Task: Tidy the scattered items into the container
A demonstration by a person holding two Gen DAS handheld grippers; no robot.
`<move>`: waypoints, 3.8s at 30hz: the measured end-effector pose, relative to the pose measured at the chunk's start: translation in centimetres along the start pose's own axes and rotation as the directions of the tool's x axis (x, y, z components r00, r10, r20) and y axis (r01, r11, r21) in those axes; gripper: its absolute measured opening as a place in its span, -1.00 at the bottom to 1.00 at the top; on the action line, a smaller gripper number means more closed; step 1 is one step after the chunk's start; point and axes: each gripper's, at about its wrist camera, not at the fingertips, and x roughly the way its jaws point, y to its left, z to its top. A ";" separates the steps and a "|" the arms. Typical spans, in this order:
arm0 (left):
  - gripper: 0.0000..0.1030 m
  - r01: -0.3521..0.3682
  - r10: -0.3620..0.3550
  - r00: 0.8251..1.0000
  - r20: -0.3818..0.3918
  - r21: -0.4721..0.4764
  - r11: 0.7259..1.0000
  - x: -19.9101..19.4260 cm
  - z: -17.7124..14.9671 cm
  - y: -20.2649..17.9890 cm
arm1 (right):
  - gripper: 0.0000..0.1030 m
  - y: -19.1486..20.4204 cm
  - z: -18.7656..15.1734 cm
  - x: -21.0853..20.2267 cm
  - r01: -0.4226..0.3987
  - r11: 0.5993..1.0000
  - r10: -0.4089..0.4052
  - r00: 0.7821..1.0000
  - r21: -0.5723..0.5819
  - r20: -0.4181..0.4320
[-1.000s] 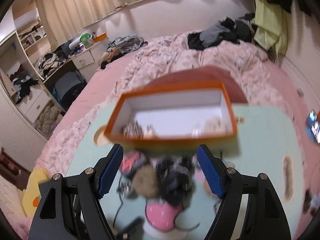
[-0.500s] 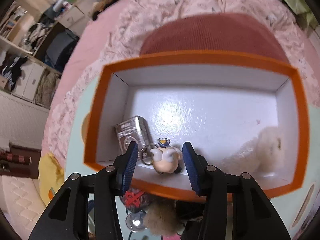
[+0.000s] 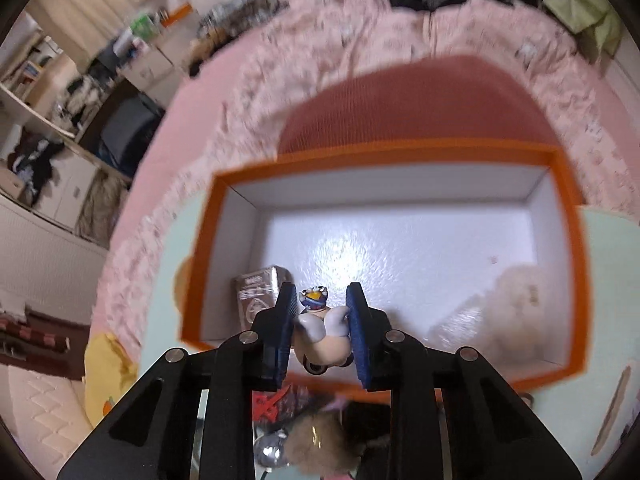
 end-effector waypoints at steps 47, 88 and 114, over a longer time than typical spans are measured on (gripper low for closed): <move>-0.27 -0.048 0.045 0.871 -0.489 0.008 0.999 9.8 17.9 -0.9 | 0.23 -5.1 -14.7 -5.5 -0.011 0.996 -0.015 0.956 0.090 0.292; 0.63 -0.064 0.068 0.998 0.018 -0.155 0.986 -5.1 13.1 11.0 | 0.23 1.0 -1.2 -3.7 -0.088 0.988 0.094 0.995 -0.125 0.039; 0.63 -0.010 0.012 1.000 0.013 -0.173 0.985 -4.5 12.1 11.4 | -0.14 3.6 2.9 9.7 0.199 0.934 -0.287 0.913 -0.298 -0.290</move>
